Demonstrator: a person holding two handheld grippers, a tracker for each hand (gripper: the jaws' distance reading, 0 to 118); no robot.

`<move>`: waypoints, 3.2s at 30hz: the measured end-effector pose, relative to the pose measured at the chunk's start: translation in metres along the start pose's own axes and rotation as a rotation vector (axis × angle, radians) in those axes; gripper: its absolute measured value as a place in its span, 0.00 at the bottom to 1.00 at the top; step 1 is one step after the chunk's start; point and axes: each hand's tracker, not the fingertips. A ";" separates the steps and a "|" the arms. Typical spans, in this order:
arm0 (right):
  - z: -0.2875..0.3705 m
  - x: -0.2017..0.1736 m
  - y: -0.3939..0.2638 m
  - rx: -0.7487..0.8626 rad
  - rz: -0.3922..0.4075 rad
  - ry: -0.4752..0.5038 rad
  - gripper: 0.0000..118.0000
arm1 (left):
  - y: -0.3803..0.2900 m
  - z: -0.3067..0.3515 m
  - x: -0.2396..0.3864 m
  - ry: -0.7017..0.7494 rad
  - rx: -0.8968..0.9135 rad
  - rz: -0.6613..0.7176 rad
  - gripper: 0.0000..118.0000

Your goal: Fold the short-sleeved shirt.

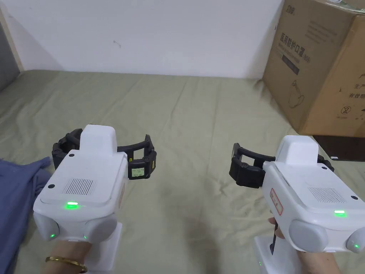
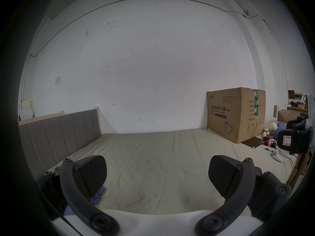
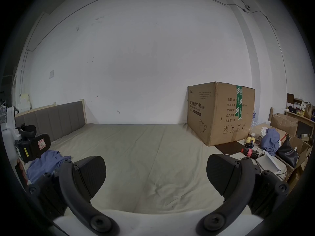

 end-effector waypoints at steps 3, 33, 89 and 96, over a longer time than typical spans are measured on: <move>0.001 0.001 0.004 -0.044 -0.026 0.001 0.82 | 0.006 0.003 0.001 -0.015 -0.035 0.013 0.82; 0.007 -0.001 0.009 0.009 -0.006 0.023 0.00 | 0.010 0.007 0.002 -0.003 -0.012 -0.029 0.00; -0.037 -0.255 0.021 -0.005 0.161 0.665 0.00 | -0.024 0.068 -0.257 0.484 -0.244 0.088 1.00; -0.065 -0.262 0.019 -0.042 0.166 0.642 0.00 | -0.039 -0.040 -0.320 0.335 -0.509 0.099 1.00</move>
